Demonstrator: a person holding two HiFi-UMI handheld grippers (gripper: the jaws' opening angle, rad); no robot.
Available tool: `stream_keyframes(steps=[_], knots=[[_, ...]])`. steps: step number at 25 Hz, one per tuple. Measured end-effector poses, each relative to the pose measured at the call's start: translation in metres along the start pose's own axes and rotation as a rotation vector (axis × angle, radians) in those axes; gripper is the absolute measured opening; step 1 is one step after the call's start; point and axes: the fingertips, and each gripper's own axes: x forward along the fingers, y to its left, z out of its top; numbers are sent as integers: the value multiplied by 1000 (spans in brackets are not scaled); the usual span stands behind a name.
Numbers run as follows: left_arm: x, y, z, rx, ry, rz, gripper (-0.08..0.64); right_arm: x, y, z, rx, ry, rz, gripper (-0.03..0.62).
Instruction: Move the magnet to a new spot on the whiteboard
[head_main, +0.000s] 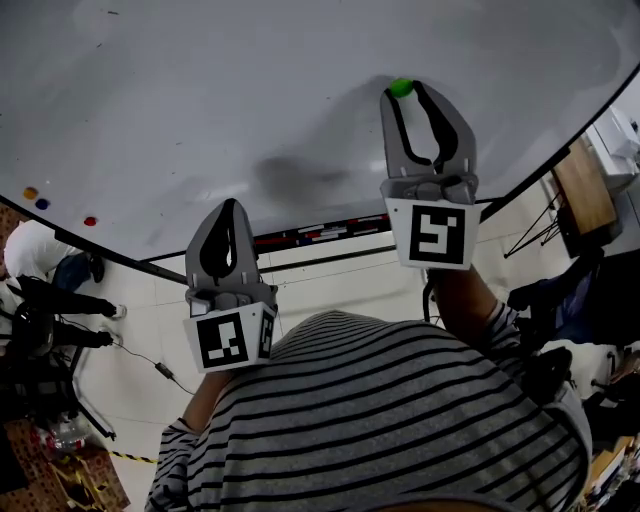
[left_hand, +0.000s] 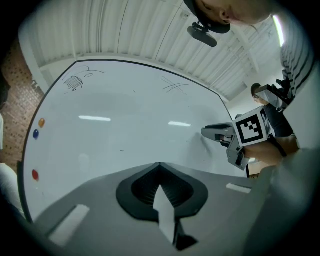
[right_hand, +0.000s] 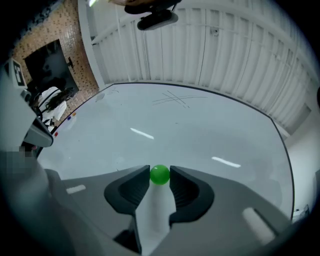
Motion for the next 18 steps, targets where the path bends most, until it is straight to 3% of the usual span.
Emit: stream_keyframes(steps=[7, 13, 18], knots=[[2, 14, -1, -1, -7, 3, 15, 11, 3, -4, -21, -15, -43, 124], [-1, 4, -4, -3, 3, -12, 15, -4, 2, -2, 73, -8, -12, 144], [-15, -25, 11, 8, -26, -26, 15, -56, -5, 5, 165, 15, 46, 142]])
